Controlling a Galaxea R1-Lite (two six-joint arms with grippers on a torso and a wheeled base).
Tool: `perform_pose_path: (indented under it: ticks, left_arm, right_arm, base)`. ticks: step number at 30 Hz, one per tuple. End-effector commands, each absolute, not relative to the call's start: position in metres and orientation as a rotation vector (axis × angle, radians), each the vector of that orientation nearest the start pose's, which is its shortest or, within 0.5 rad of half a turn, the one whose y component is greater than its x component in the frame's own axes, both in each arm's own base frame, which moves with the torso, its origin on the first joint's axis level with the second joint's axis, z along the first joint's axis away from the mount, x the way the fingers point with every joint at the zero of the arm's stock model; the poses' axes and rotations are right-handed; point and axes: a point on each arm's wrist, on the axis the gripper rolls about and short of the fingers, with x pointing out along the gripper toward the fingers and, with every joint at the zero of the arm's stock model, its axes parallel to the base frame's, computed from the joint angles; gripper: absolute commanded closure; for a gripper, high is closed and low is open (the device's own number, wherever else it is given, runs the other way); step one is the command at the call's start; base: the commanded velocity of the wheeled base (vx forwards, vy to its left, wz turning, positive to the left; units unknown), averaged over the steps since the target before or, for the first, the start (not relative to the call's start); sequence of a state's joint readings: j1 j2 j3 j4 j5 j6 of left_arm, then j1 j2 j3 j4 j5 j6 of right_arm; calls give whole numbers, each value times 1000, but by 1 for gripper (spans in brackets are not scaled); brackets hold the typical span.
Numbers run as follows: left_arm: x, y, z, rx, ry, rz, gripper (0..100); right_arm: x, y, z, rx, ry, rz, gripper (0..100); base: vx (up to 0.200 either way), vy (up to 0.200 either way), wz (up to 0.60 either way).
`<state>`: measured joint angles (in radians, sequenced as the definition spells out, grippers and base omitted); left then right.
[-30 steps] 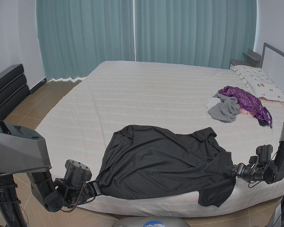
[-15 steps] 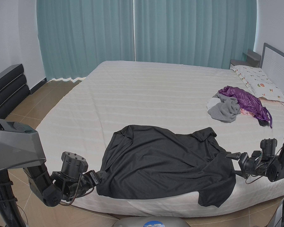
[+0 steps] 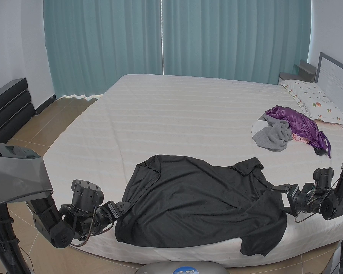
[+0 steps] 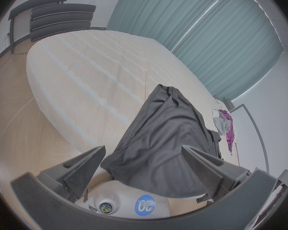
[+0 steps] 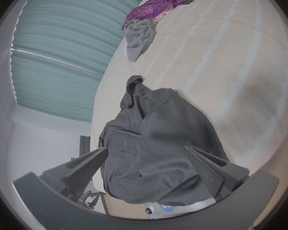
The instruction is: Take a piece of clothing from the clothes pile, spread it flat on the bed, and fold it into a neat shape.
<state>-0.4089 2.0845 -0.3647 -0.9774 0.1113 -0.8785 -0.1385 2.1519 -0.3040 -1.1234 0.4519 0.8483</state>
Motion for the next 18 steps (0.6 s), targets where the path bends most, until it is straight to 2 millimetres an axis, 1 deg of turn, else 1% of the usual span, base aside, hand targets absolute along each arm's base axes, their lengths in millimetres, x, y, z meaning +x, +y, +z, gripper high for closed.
perform_pose_path:
  ticks: [1, 9, 18]
  left_arm:
    - [251, -106, 8, -647, 783, 49, 0]
    - [252, -107, 8, -652, 784, 47, 0]
    - [251, -108, 9, -659, 783, 47, 0]
  right_arm:
    - [262, -27, -8, 1018, 797, -16, 0]
    - [263, -26, -9, 1016, 793, -12, 0]
    - [263, -26, -9, 1016, 792, -13, 0]
  base:
    - [0, 0, 0]
    - [0, 0, 0]
    - [0, -200, 0]
